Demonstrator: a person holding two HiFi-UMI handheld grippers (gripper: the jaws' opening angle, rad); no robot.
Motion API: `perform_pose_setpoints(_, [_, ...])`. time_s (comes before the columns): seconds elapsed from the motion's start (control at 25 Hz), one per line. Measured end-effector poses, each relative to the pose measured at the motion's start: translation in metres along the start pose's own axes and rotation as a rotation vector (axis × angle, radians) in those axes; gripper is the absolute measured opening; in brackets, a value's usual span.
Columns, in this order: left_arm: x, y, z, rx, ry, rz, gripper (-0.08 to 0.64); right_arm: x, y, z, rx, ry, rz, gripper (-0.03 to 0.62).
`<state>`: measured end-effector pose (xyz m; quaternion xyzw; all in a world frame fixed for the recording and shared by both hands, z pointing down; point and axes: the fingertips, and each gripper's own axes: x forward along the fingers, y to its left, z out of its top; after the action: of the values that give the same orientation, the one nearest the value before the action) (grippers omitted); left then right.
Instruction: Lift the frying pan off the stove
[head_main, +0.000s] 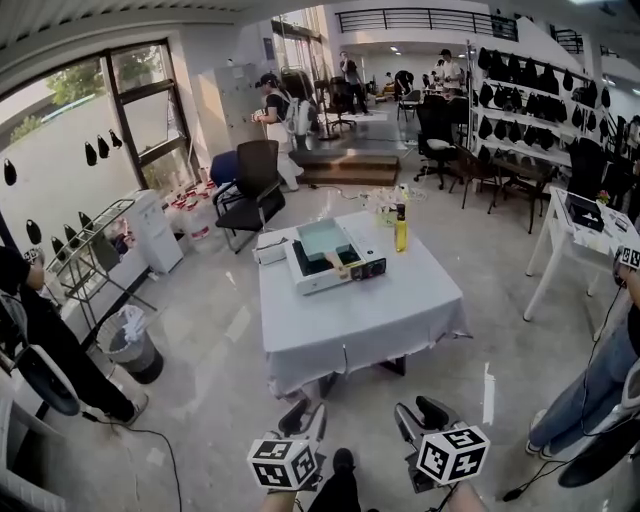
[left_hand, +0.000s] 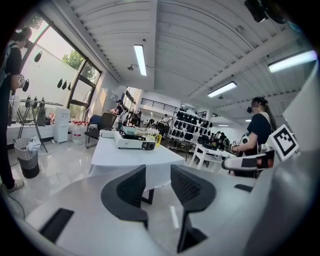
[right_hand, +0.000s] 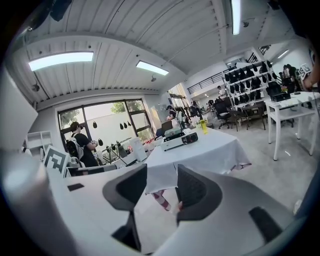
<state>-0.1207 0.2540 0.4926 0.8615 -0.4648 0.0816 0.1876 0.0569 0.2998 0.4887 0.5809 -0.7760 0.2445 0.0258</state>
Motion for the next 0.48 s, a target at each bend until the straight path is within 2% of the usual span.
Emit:
perform_pose_setpoints(0.2, [0.042,0.024,0.02,0.0,0.008,-0.005,0.14,0.041,-0.013,0.022,0.012,-0.006,-0.001,0.179])
perform_pose_setpoints(0.48, [0.114,0.078,0.056,0.007,-0.011,0.021,0.143,0.123,-0.035,0.06,0.058,-0.044,-0.007,0.179])
